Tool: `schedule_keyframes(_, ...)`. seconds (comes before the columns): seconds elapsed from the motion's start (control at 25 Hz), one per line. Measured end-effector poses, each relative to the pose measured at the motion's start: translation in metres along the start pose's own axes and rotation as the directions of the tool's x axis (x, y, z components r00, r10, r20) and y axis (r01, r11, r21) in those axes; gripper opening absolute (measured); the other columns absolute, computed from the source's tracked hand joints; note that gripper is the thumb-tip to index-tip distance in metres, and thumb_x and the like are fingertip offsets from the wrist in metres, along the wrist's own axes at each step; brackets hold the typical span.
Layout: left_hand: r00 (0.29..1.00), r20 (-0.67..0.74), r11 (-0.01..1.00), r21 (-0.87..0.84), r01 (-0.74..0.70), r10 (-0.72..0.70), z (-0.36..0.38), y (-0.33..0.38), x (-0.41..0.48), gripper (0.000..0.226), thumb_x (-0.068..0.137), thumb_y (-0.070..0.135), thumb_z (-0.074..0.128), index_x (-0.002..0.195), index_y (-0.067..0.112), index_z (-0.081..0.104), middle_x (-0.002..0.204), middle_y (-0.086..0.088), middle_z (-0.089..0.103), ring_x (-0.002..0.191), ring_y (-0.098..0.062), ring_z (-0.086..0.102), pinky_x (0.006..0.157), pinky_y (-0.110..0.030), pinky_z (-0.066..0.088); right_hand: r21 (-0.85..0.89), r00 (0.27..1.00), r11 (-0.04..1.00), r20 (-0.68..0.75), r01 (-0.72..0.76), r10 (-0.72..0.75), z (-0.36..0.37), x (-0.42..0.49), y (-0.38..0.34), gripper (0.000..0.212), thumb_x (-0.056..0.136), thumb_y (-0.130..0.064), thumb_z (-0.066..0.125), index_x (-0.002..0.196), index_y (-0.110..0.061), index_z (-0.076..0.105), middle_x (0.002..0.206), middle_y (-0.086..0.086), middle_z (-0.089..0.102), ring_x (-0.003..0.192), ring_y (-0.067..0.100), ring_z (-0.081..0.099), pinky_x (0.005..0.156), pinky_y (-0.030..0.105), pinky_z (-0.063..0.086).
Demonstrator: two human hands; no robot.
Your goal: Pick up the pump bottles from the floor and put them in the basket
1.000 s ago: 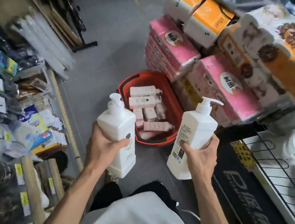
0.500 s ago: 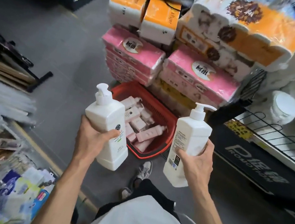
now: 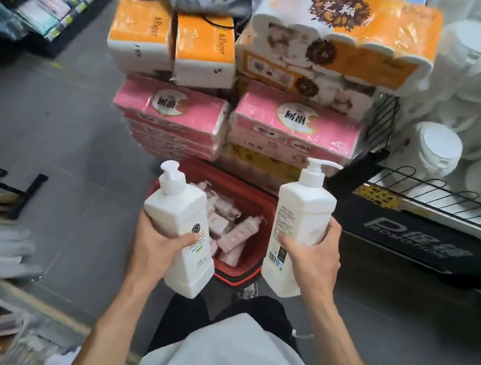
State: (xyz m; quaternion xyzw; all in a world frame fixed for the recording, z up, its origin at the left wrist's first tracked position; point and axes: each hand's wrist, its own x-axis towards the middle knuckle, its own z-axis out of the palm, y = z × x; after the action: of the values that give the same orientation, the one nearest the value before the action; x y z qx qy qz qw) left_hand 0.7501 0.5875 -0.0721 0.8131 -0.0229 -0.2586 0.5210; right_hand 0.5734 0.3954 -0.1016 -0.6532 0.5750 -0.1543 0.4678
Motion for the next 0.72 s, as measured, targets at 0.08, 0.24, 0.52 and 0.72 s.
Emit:
schedule_keyframes(0.08,0.998,0.059,0.999,0.042,-0.007,0.004,0.000,0.004,0.019,0.074,0.063,0.002,0.089,0.121,0.022,0.048,0.108,0.008,0.065,0.091,-0.001,0.065,0.071,-0.027,0.049,0.024,0.997,0.998,-0.044,-0.055,0.056,0.007,-0.002,-0.002,0.084,0.067,-0.041,0.087,0.134,-0.039,0.035,0.111,-0.011,0.061,0.103,0.018,0.060,0.088,0.041,0.050)
schedule_keyframes(0.24,0.978,0.206,0.990,0.137,-0.013,-0.016,-0.004,0.008,0.061,0.073,0.059,0.009,0.092,0.112,0.033,0.047,0.107,0.011,0.065,0.096,-0.007,0.065,0.076,-0.032,0.051,0.070,0.970,0.981,-0.151,-0.180,0.189,0.028,-0.012,-0.004,0.082,0.067,-0.039,0.088,0.132,-0.040,0.037,0.110,-0.008,0.062,0.103,0.022,0.060,0.089,0.043,0.049)
schedule_keyframes(0.52,0.939,0.340,0.947,0.317,-0.060,-0.054,-0.008,0.008,0.143,0.081,0.038,0.041,0.086,0.108,0.040,0.044,0.107,0.015,0.065,0.099,-0.012,0.065,0.090,-0.052,0.054,0.180,0.888,0.944,-0.328,-0.275,0.322,0.070,0.004,-0.012,0.081,0.065,-0.035,0.089,0.130,-0.038,0.040,0.110,-0.013,0.063,0.104,0.020,0.060,0.091,0.043,0.049)
schedule_keyframes(0.72,0.927,0.371,0.929,0.360,-0.091,-0.053,0.021,-0.013,0.185,0.087,0.037,0.047,0.085,0.113,0.039,0.043,0.107,0.018,0.062,0.100,-0.015,0.064,0.089,-0.053,0.054,0.163,0.872,0.942,-0.358,-0.292,0.333,0.105,0.076,0.000,0.083,0.065,-0.044,0.086,0.133,-0.035,0.039,0.115,-0.007,0.065,0.104,0.023,0.062,0.091,0.042,0.050)
